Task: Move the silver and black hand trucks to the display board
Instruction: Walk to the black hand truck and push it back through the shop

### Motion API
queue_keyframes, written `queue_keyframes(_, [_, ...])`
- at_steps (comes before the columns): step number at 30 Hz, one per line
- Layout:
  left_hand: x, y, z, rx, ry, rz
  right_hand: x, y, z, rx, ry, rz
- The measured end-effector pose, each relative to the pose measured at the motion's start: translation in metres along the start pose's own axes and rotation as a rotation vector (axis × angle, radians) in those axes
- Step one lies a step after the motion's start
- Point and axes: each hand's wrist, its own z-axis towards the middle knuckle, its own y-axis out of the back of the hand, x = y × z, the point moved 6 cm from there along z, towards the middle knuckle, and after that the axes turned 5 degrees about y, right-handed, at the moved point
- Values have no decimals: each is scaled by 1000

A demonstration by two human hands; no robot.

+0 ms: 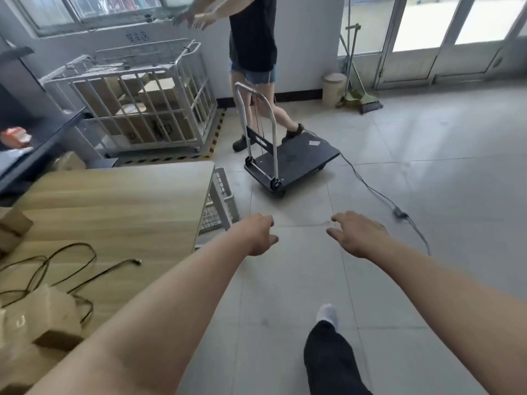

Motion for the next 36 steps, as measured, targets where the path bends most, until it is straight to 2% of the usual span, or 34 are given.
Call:
queue_keyframes(7, [6,87,168,-62,82,-18,-11,64,200,-27,67,15])
queue_keyframes(15, [9,167,326,-62,122,-76,-15,137,369,-6,140,-4])
queue_keyframes(22, [43,216,473,-82,153,-45,-14,153,504,5,118,-6])
queue_keyframes(28, [95,275,610,-155,164,0,11,165,656,0,66,34])
queue_keyframes(32, [136,304,682,-84,172,2,45,160,741,88,63,90])
queue_keyframes(36, [165,318,738,-42,171,-2,74,157,810,57,66,120])
